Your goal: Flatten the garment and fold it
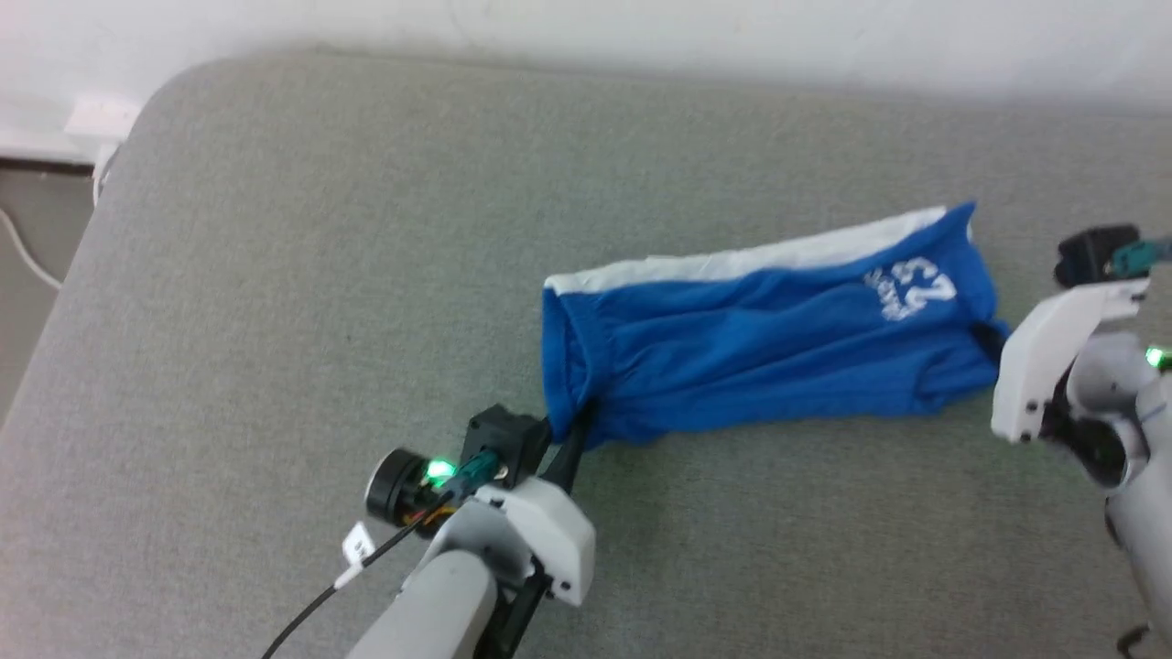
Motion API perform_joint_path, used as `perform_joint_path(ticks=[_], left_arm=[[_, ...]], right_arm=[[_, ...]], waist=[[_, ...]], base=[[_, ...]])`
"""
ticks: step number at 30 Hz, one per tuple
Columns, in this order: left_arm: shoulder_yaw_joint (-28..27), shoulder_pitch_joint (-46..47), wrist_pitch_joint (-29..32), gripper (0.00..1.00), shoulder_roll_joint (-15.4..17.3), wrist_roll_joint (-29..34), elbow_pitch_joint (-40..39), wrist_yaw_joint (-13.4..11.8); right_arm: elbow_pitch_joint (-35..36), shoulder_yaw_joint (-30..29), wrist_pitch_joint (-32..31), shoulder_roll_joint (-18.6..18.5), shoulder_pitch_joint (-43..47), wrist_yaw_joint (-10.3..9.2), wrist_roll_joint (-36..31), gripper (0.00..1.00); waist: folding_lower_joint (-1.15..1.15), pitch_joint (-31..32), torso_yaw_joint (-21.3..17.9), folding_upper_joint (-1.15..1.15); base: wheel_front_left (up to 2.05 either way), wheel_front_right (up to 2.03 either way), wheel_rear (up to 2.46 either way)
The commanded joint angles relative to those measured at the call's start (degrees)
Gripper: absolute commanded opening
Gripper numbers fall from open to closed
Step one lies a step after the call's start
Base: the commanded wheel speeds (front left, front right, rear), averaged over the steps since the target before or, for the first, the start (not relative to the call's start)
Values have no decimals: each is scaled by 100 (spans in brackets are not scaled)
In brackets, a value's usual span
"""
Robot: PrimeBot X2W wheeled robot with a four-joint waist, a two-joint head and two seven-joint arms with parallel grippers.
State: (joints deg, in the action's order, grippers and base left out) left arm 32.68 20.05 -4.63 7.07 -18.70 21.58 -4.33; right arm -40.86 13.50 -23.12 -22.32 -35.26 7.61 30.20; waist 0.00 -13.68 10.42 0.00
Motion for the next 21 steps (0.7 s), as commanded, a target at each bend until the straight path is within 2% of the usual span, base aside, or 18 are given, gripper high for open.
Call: perform_joint_path(ticks=[1, 6, 11, 17, 21], left_arm=[[-39, -160, 27, 0, 118, -66, -33, -37], [4, -476, 163, 0, 310, -143, -166, 3], [44, -795, 369, 0, 474, -243, -303, 32], [96, -1210, 676, 0, 689, -397, -504, 63], [119, -1389, 797, 0, 740, -503, -485, 78]], right_arm=[[273, 86, -11, -97, 319, -12, 142, 0], [998, -99, -71, -185, 1135, -12, 402, 0], [1609, -471, -101, -75, 1884, -12, 354, 0], [2634, -1197, -330, 355, 3153, -12, 149, 0], [3031, -1616, -427, 751, 3740, -12, -81, 0]], waist=[[0, 304, -234, 0], [0, 597, -356, 0], [0, 792, -419, 0], [0, 934, -447, 0], [0, 932, -467, 0]], base=[[0, 0, 0], [0, 0, 0], [0, 0, 0], [0, 0, 0], [0, 0, 0]])
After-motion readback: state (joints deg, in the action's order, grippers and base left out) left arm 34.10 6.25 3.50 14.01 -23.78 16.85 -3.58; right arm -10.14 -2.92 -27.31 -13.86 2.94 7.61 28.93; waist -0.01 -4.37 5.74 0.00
